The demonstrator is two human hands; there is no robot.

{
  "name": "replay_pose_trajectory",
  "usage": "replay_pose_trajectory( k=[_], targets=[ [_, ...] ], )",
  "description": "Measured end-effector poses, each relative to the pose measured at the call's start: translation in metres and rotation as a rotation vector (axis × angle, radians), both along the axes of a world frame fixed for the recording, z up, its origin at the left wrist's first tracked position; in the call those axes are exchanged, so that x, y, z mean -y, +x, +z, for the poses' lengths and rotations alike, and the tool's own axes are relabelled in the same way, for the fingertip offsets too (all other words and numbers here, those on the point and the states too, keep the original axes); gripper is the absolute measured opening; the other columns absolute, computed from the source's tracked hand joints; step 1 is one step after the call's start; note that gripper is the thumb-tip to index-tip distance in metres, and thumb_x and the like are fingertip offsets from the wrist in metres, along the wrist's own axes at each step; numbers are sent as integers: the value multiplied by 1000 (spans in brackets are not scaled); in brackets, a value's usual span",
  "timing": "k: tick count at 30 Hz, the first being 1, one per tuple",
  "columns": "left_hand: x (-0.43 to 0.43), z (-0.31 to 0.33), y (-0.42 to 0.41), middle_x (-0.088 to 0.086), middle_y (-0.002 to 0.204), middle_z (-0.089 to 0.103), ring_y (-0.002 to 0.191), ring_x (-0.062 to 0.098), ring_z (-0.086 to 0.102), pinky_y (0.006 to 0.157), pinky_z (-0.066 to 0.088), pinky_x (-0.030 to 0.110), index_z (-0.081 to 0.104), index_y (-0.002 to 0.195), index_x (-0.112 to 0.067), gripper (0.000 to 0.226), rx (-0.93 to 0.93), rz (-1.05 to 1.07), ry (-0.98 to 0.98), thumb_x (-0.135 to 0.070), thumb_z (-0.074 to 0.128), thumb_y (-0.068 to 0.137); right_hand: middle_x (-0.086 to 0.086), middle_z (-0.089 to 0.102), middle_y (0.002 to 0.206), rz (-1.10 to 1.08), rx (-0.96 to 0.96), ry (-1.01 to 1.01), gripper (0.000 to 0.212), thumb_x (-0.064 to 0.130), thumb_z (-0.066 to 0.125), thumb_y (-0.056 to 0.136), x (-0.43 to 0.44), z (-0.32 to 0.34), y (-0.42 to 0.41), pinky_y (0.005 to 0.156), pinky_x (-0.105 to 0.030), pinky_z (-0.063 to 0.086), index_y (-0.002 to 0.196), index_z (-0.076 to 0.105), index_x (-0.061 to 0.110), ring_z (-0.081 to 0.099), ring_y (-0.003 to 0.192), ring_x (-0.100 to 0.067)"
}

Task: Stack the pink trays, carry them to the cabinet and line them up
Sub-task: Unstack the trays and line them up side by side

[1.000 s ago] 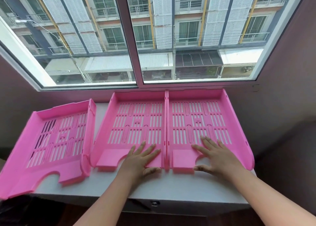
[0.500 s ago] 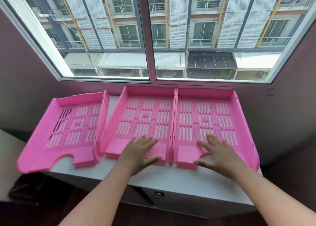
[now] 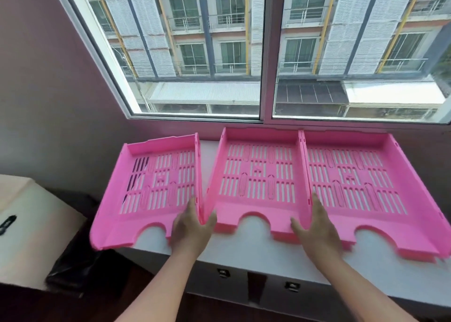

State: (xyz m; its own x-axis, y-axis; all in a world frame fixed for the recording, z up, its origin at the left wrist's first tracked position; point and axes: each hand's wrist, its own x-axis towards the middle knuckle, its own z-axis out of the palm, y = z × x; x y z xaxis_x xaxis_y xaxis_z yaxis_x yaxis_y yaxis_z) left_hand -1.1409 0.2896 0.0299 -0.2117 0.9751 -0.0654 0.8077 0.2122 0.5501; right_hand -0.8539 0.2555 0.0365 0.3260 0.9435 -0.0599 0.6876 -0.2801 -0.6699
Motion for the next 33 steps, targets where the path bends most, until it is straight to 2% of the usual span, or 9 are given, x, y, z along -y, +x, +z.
replay_pose_trajectory(
  k=[4,6,9,13,18,24,28,31,33],
  targets=[
    [-11,-4,-13,-12,102,58,99,20,63,76,51,36,22,140,-35,76,-26,-141,127,-71,47,79,-10,46,155,-100,96,27,83,30,66,93,-2,-6,-8,65,-47,64,156,13,34,71,102,-39],
    [-19,-3,-19,-16,103,55,95,11,56,80,49,35,23,139,-38,76,-16,-214,149,-72,51,77,-18,56,145,-131,121,41,80,25,66,93,-3,-10,-9,49,-37,61,156,16,32,68,70,-30],
    [-32,-2,-25,-6,122,63,108,20,60,90,49,40,22,145,-34,82,-34,-314,125,-70,52,77,-21,61,137,-160,126,48,78,21,65,93,-3,-13,-11,42,-37,59,155,18,32,61,55,-21],
    [-37,-3,-22,-2,126,63,116,26,57,95,48,42,17,148,-30,81,-66,-343,131,-65,47,81,-19,63,133,-190,150,52,70,20,60,96,-5,-13,-9,40,-37,58,152,21,33,64,54,-19],
    [-34,-3,-19,-4,115,66,113,27,58,98,46,45,18,150,-27,75,-61,-342,153,-55,47,87,-16,71,96,-232,163,47,61,19,55,98,-6,-14,-8,40,-41,58,151,25,28,62,48,-23],
    [-32,-3,-11,-2,119,66,115,28,57,100,44,46,19,151,-26,73,-73,-361,131,-52,45,88,-22,71,105,-207,176,69,59,19,54,99,-3,-15,3,41,-39,57,149,25,30,62,50,-26],
    [-34,-3,-11,0,131,63,121,31,55,101,44,50,18,152,-26,74,-84,-353,99,-53,42,87,-21,70,97,-183,184,54,63,17,54,98,-6,-16,5,41,-43,57,151,21,30,61,47,-27],
    [-32,-1,-10,3,142,55,127,32,50,104,41,51,20,152,-25,74,-92,-348,49,-51,44,87,-19,65,129,-121,179,6,72,20,56,98,-3,-13,7,47,-37,57,155,13,31,68,64,-29],
    [-30,3,-9,4,147,50,130,29,48,105,41,48,25,149,-21,75,-91,-345,70,-51,48,85,-12,44,156,-37,127,-46,84,31,61,95,0,-6,10,73,-45,62,156,3,35,69,105,-38]
  ],
)
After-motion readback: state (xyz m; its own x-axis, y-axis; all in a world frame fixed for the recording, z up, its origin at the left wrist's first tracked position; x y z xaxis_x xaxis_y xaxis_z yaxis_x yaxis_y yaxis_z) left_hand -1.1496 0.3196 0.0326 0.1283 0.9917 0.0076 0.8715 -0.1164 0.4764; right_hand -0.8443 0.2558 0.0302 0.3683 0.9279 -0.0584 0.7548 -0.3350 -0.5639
